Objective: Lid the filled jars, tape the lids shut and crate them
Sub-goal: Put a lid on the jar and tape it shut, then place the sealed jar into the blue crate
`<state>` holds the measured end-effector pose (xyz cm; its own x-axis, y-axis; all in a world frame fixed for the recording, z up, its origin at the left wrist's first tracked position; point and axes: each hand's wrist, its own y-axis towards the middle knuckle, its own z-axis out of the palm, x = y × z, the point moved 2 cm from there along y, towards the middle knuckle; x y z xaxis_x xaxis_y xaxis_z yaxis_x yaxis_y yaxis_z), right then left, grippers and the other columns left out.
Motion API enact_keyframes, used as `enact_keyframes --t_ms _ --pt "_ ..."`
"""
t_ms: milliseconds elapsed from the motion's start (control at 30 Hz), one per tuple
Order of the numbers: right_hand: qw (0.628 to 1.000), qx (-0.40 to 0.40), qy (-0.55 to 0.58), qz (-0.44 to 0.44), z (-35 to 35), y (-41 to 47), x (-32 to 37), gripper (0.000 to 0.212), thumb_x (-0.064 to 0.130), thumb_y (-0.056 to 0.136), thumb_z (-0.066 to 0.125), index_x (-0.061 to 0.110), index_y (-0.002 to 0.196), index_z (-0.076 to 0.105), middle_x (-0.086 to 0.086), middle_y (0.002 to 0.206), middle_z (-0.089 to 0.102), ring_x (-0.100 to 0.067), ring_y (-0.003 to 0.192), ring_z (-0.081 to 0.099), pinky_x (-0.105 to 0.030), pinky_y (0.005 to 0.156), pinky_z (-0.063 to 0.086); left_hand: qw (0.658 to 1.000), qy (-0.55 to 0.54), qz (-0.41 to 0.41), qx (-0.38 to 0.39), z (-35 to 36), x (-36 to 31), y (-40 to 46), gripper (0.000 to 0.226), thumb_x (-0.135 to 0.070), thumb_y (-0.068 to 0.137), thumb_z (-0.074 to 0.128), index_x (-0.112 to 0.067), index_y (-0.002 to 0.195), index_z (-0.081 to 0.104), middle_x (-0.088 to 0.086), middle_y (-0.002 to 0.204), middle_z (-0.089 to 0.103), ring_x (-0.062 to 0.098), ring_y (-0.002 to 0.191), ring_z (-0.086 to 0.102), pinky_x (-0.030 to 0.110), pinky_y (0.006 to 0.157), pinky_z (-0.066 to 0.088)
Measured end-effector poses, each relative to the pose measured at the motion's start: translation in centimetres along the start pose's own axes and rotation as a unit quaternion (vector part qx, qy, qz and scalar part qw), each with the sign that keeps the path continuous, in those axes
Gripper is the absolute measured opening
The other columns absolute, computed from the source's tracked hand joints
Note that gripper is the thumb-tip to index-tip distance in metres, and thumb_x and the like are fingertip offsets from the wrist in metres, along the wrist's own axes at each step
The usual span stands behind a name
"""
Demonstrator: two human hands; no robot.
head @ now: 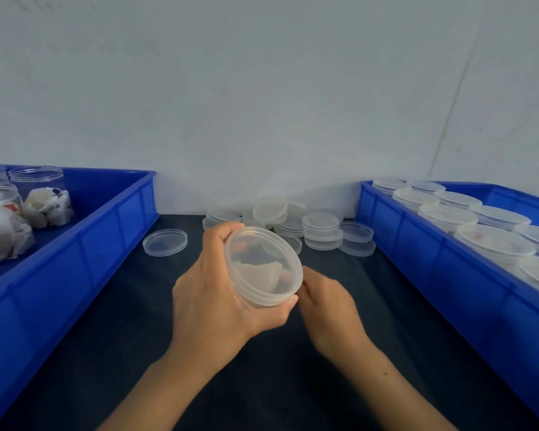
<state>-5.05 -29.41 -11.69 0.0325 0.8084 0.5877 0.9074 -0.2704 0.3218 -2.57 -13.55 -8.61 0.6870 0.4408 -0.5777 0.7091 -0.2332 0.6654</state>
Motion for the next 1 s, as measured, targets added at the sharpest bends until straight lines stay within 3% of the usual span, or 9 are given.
enact_keyframes --t_ms 100,233,267,333,433,567,733,900,1000 --pt "0.980 0.064 -0.170 -0.079 1.6 0.1 -0.3 0.028 0.003 0.094 0.037 0.014 0.110 0.057 0.000 0.109 0.058 -0.022 0.101 0.056 -0.039 0.091 0.045 1.000 -0.014 -0.023 0.001 0.2 0.3 -0.1 0.102 -0.074 0.036 0.069 -0.034 0.124 0.039 -0.036 0.103 0.049 -0.014 0.088 0.049 0.018 0.076 0.044" --pt "0.980 0.046 -0.176 -0.075 2.6 0.5 -1.0 0.025 0.024 0.103 0.035 0.018 0.120 0.051 0.003 0.121 0.050 -0.017 0.111 0.046 -0.033 0.102 0.034 0.996 -0.071 -0.059 -0.007 0.2 1.1 0.1 0.093 -0.075 0.034 0.066 -0.041 0.116 0.039 -0.034 0.102 0.054 -0.016 0.095 0.052 0.010 0.074 0.040" --pt "0.988 0.017 -0.139 -0.065 2.2 0.5 -1.0 0.028 0.029 0.103 0.035 0.019 0.124 0.050 0.004 0.123 0.049 -0.014 0.112 0.045 -0.032 0.102 0.035 0.992 -0.100 -0.072 -0.008 0.3 1.4 0.1 0.090 -0.073 0.034 0.069 -0.042 0.113 0.040 -0.034 0.102 0.055 -0.014 0.097 0.053 0.013 0.076 0.043" --pt "0.992 -0.015 0.125 -0.030 1.2 0.3 -0.4 0.036 0.039 0.102 0.037 0.023 0.131 0.052 0.007 0.126 0.053 -0.006 0.114 0.050 -0.033 0.101 0.040 0.982 -0.163 -0.094 -0.011 0.4 1.8 0.1 0.086 -0.069 0.035 0.074 -0.041 0.110 0.045 -0.035 0.105 0.056 -0.010 0.101 0.056 0.019 0.080 0.047" --pt "0.895 0.083 0.437 -0.038 0.4 -0.3 0.6 0.056 0.064 0.094 0.028 0.039 0.142 0.041 0.018 0.136 0.054 0.000 0.127 0.048 -0.030 0.104 0.040 0.972 -0.211 -0.100 -0.005 0.7 1.9 -0.1 0.085 -0.068 0.036 0.078 -0.041 0.111 0.047 -0.031 0.106 0.060 -0.008 0.101 0.060 0.017 0.079 0.046" --pt "0.838 0.147 0.516 -0.096 0.7 -0.9 2.0 0.078 0.073 0.082 0.049 0.039 0.149 0.028 0.013 0.148 0.044 -0.009 0.137 0.041 -0.038 0.114 0.033 0.958 -0.266 -0.110 0.008 1.2 1.9 0.0 0.089 -0.063 0.035 0.082 -0.036 0.113 0.050 -0.024 0.106 0.064 -0.004 0.100 0.063 0.014 0.072 0.052" --pt "0.803 0.137 0.575 -0.078 0.9 -0.9 2.1 0.054 0.037 0.093 0.055 0.039 0.145 0.039 0.006 0.144 0.051 -0.015 0.133 0.047 -0.031 0.111 0.039 0.939 -0.323 -0.114 0.032 1.5 1.8 0.3 0.100 -0.060 0.026 0.088 -0.026 0.112 0.051 -0.018 0.103 0.068 0.000 0.096 0.066 0.008 0.070 0.050" --pt "0.784 0.130 0.603 -0.066 1.1 -0.9 1.9 0.047 0.033 0.093 0.056 0.041 0.139 0.048 0.007 0.141 0.054 -0.013 0.131 0.050 -0.023 0.104 0.043 0.933 -0.340 -0.115 0.030 2.0 2.0 0.2 0.092 -0.045 0.030 0.085 -0.021 0.113 0.051 -0.004 0.102 0.070 0.002 0.095 0.067 0.010 0.071 0.051" --pt "0.775 0.135 0.615 -0.058 0.8 -0.9 1.7 0.048 0.032 0.094 0.055 0.039 0.140 0.047 0.005 0.140 0.055 -0.015 0.130 0.051 -0.023 0.100 0.046 0.931 -0.344 -0.114 0.030 2.3 1.8 0.1 0.091 -0.044 0.031 0.084 -0.022 0.112 0.049 -0.012 0.101 0.069 -0.002 0.094 0.066 0.008 0.071 0.050"
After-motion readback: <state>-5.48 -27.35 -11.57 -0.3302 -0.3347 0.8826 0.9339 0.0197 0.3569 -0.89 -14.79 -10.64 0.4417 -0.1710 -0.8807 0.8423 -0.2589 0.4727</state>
